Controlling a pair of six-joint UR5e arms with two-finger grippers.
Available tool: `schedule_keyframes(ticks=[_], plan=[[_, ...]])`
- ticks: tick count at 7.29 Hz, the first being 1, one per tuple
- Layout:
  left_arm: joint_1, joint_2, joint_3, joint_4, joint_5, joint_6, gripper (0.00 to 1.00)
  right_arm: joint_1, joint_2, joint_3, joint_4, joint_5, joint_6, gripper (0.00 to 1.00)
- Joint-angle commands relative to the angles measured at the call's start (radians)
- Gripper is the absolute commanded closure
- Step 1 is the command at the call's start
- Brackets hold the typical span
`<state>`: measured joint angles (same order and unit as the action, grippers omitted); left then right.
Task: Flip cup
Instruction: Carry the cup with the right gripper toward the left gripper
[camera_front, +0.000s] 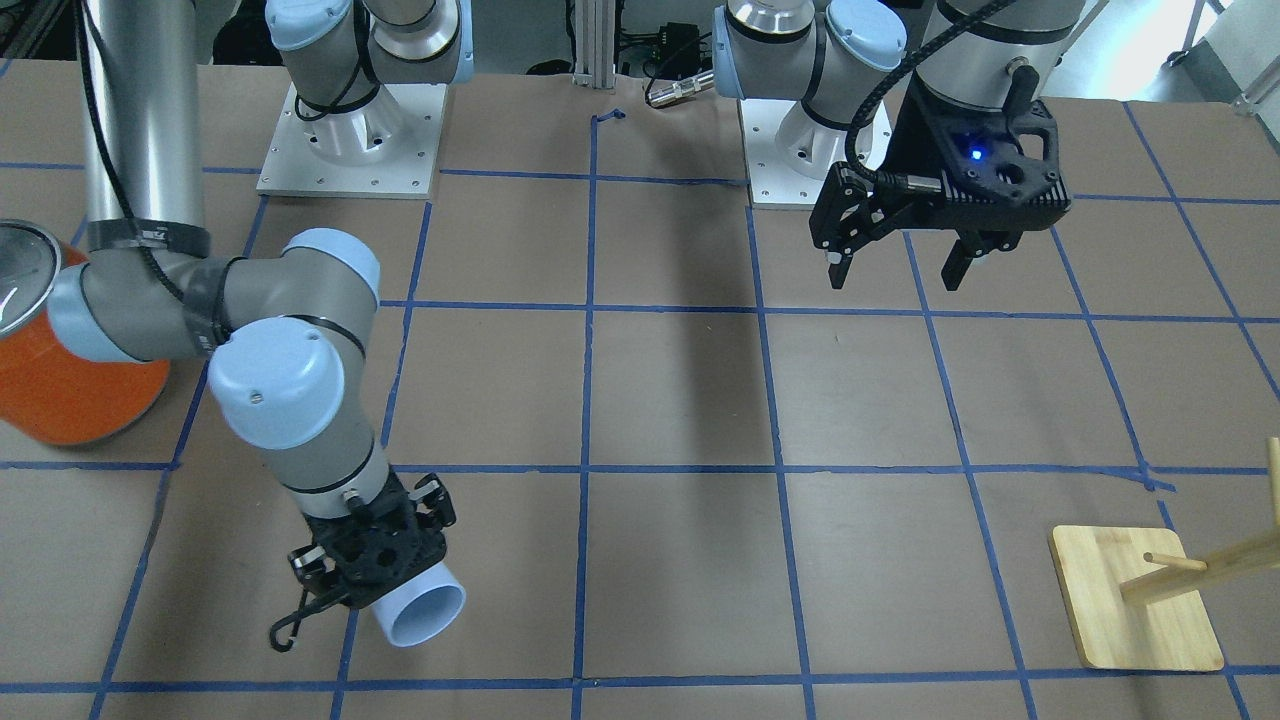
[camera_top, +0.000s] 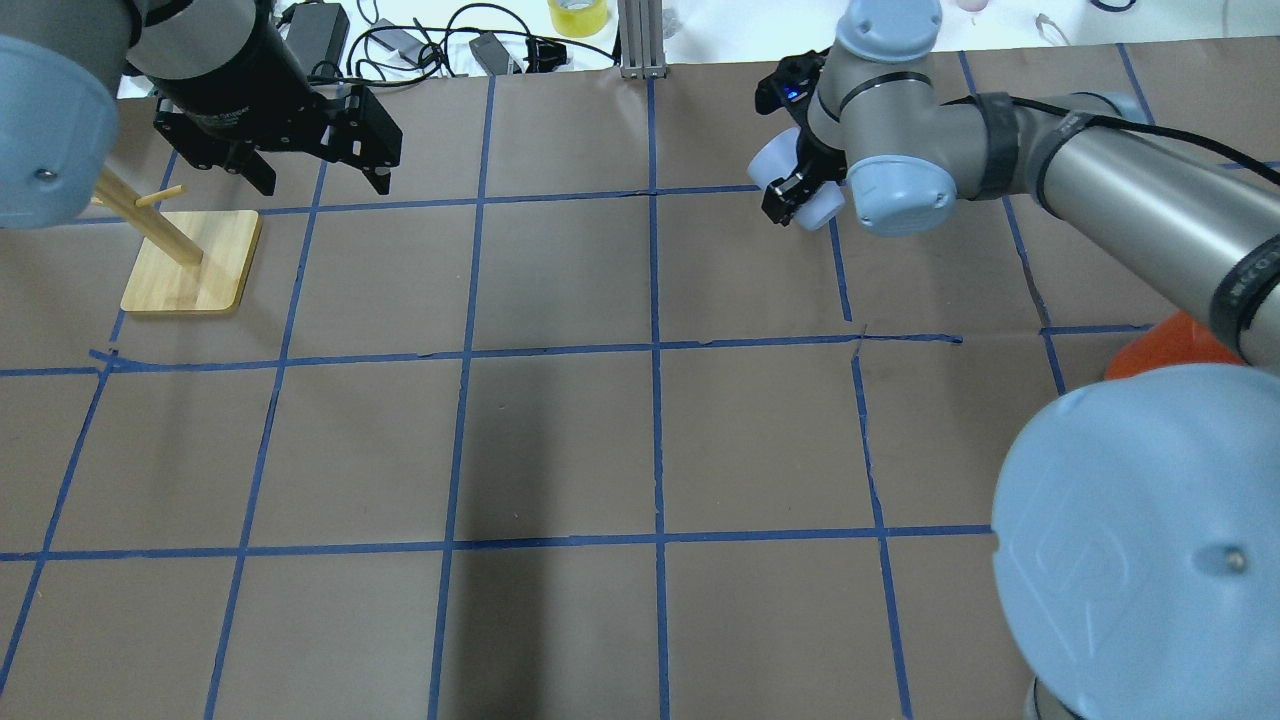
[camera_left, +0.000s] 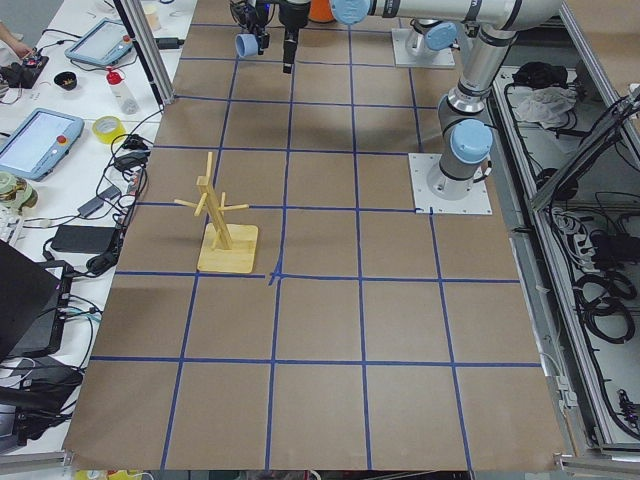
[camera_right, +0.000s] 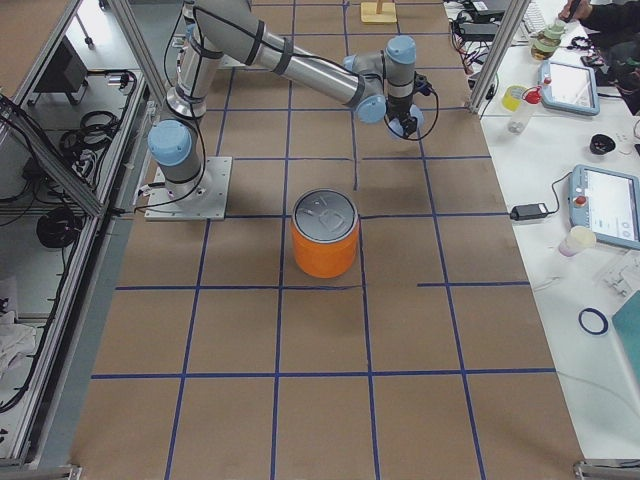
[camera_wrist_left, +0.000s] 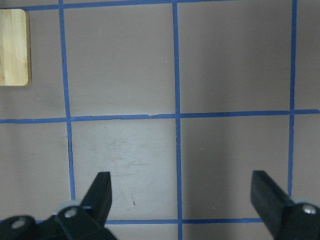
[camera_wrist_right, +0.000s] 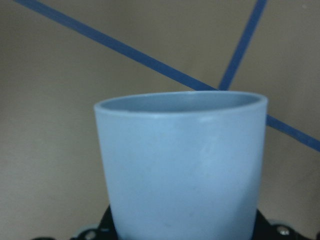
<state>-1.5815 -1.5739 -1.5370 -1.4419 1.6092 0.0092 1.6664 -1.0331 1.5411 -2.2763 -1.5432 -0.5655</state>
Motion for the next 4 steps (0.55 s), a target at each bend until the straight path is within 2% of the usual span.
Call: schedule_keyframes(ticks=[1, 4], plan=[[0.0, 0.0, 0.0, 0.001, 0.0, 0.0, 0.0, 0.131, 0.014, -0.027, -0.003, 0.0, -0.161, 0.87], [0.0, 0.002, 0.0, 0.0, 0.008, 0.006, 0.0, 0.24, 0.085, -0.102, -0.008, -0.003, -0.351, 0.86]])
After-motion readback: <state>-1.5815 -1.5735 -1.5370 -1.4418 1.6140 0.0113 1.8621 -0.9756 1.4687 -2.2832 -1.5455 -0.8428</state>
